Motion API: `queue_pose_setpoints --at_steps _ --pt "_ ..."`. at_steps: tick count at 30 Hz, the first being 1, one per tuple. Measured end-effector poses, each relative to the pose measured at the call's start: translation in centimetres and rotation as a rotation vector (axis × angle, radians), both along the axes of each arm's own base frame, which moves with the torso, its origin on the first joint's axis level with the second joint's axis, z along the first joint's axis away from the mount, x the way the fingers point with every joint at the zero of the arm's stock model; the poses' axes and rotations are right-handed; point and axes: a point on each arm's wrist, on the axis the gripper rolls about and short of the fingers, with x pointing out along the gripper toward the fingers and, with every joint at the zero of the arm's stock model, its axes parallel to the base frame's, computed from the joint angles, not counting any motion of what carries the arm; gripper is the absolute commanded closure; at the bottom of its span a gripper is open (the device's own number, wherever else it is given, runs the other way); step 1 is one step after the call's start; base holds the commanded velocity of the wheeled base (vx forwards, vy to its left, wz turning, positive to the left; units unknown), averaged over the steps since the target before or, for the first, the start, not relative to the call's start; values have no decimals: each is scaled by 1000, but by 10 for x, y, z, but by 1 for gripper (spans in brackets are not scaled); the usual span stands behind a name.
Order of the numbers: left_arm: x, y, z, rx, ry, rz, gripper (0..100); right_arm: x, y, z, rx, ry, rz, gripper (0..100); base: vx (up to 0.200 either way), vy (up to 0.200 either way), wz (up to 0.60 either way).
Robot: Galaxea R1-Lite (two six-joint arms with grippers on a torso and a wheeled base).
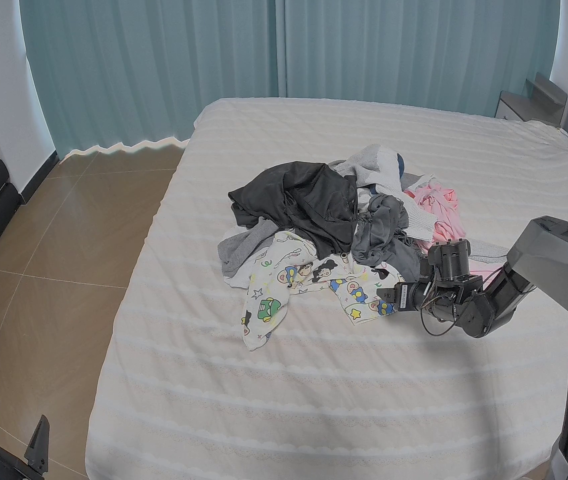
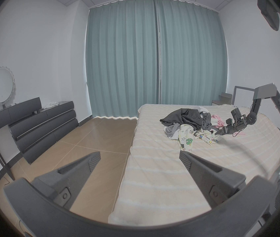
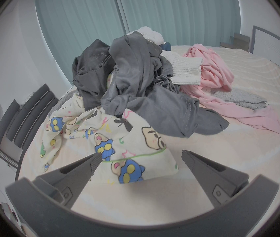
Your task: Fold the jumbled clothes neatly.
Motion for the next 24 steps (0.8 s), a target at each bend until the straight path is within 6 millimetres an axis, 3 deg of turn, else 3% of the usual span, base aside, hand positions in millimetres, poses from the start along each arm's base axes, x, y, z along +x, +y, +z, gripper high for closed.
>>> queue_pose_setpoints --at_steps 9,18,19,24 --pt "0 0 0 0 0 0 0 15 10 -17 -11 -42 -19 0 0 0 0" --pt "0 0 0 0 0 -1 0 27 16 -21 -15 -69 -25 0 0 0 0" --pt "0 0 0 0 0 -1 0 28 17 -22 -17 -69 -22 100 0 0 0" --pt "0 0 0 0 0 0 0 27 23 -28 -24 -60 -10 100 0 0 0"
